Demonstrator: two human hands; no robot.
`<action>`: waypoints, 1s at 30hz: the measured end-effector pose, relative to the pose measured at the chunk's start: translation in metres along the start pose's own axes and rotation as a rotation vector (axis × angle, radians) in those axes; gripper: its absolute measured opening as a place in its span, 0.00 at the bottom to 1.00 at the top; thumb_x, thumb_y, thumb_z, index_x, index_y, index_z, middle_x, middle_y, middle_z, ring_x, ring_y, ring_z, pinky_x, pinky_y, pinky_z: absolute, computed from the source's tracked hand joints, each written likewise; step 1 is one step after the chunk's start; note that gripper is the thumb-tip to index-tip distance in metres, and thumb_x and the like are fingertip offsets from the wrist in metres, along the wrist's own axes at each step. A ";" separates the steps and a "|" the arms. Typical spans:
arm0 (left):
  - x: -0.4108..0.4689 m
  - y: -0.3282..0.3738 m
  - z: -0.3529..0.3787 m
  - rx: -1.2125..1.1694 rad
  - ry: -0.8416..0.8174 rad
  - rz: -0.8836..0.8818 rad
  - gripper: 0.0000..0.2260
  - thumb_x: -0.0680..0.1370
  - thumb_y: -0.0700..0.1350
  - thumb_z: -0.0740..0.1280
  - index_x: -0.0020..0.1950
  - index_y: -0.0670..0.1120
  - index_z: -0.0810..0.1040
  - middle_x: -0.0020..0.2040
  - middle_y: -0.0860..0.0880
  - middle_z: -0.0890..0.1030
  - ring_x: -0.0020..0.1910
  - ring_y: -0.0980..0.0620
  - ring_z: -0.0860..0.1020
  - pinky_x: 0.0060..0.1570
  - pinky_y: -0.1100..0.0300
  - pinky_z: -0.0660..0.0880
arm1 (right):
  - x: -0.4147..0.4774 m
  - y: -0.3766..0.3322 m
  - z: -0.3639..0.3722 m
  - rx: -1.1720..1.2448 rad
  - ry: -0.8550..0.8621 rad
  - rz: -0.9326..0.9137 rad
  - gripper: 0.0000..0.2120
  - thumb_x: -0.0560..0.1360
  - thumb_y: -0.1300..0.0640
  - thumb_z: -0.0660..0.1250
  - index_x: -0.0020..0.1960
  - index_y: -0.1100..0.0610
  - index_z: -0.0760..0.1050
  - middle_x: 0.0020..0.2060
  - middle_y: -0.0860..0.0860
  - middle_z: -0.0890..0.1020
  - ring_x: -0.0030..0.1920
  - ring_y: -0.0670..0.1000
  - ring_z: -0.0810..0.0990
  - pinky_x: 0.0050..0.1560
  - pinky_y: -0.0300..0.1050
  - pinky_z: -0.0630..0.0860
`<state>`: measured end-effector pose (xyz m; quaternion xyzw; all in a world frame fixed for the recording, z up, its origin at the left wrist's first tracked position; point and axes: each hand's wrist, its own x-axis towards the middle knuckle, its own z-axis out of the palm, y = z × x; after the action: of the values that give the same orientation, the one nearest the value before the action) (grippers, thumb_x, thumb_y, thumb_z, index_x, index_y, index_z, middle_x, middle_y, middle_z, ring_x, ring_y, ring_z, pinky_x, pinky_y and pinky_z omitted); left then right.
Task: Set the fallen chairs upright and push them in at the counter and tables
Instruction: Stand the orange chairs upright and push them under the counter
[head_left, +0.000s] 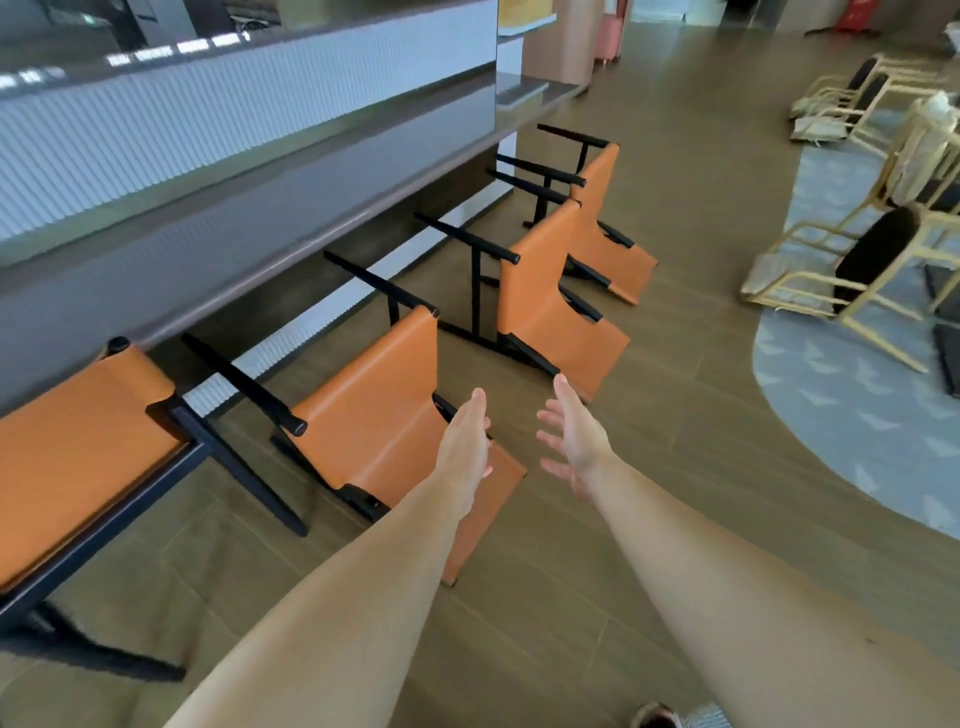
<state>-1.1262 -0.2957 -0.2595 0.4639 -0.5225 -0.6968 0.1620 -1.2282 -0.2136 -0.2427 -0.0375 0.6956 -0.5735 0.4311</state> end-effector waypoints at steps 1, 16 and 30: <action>0.006 0.003 0.006 -0.011 0.023 0.001 0.23 0.79 0.63 0.52 0.71 0.56 0.67 0.63 0.54 0.72 0.60 0.51 0.71 0.56 0.51 0.70 | 0.009 -0.006 -0.008 -0.007 -0.021 -0.008 0.32 0.75 0.33 0.56 0.71 0.51 0.67 0.63 0.47 0.75 0.60 0.51 0.74 0.60 0.54 0.71; 0.056 0.015 0.091 -0.284 0.402 -0.084 0.25 0.77 0.66 0.55 0.71 0.57 0.67 0.66 0.53 0.73 0.57 0.52 0.74 0.51 0.52 0.72 | 0.128 -0.052 -0.059 -0.254 -0.412 0.085 0.34 0.76 0.33 0.54 0.73 0.55 0.64 0.68 0.51 0.72 0.62 0.54 0.74 0.63 0.57 0.70; 0.145 0.019 0.063 -0.473 0.543 -0.164 0.28 0.77 0.66 0.56 0.73 0.53 0.64 0.66 0.51 0.73 0.60 0.50 0.73 0.57 0.50 0.73 | 0.216 -0.085 -0.003 -0.485 -0.555 0.106 0.36 0.75 0.32 0.55 0.74 0.54 0.63 0.69 0.51 0.71 0.64 0.54 0.72 0.62 0.55 0.70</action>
<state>-1.2572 -0.3700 -0.3100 0.6218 -0.2463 -0.6605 0.3411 -1.4023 -0.3584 -0.2928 -0.2566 0.6689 -0.3369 0.6110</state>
